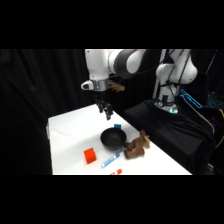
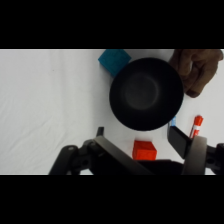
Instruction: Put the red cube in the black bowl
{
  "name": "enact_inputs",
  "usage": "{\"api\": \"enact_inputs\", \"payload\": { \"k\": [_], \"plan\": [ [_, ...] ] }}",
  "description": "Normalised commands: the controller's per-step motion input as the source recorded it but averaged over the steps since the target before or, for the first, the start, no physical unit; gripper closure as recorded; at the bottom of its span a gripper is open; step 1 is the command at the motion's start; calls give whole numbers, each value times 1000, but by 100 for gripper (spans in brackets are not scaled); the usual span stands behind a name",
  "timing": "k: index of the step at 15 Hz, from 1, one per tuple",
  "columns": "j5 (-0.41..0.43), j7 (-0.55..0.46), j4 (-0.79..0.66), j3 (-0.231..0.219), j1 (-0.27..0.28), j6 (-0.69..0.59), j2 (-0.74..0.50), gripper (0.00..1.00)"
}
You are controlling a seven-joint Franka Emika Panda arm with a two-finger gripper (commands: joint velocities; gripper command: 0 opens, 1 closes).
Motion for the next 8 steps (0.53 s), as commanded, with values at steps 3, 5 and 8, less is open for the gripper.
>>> {"api": "enact_inputs", "payload": {
  "k": [3, 5, 8],
  "plan": [
    [5, 12, 66, 26, -25, 3, 54, 0],
    [41, 53, 236, 34, -19, 24, 184, 0],
    [33, 107, 373, 46, 4, 42, 280, 0]
  ]
}}
